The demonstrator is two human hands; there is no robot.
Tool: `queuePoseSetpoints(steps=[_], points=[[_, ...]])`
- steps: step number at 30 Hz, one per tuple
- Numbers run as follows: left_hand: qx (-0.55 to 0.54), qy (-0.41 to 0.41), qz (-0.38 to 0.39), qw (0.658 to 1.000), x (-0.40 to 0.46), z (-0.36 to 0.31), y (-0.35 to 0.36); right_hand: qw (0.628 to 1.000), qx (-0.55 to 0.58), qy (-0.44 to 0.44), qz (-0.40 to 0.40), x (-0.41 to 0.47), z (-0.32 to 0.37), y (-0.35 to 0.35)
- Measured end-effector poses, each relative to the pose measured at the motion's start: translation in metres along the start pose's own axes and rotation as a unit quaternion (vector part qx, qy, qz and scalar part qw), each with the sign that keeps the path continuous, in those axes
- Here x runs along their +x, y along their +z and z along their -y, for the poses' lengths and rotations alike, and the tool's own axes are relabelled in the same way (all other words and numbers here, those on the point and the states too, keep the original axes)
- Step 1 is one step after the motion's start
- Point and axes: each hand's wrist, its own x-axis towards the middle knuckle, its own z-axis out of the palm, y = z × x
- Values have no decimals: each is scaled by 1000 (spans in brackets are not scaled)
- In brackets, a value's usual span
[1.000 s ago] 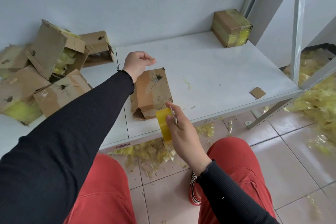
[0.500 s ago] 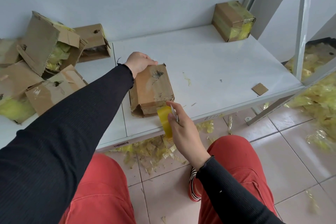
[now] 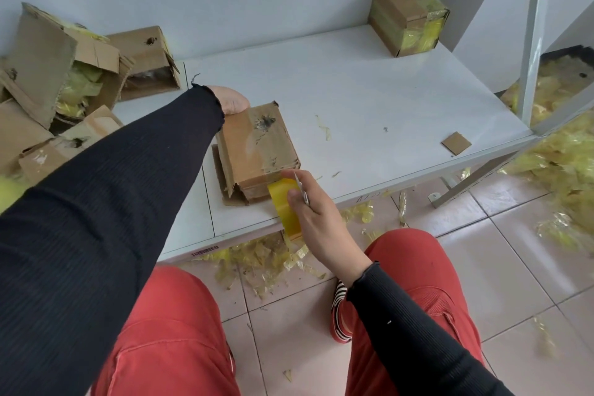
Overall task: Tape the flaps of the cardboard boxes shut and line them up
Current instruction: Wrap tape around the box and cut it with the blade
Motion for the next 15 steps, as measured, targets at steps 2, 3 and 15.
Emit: queuePoseSetpoints(steps=[2,3,15], points=[[-22,45,-155,987,1,1,2,1000,17,-2,-1,3,5,6],[-58,87,-253,962,-3,1,2,1000,25,-3,-2,7,8,9],[189,173,-186,949,-38,-8,41,992,125,25,2,67,19,25]])
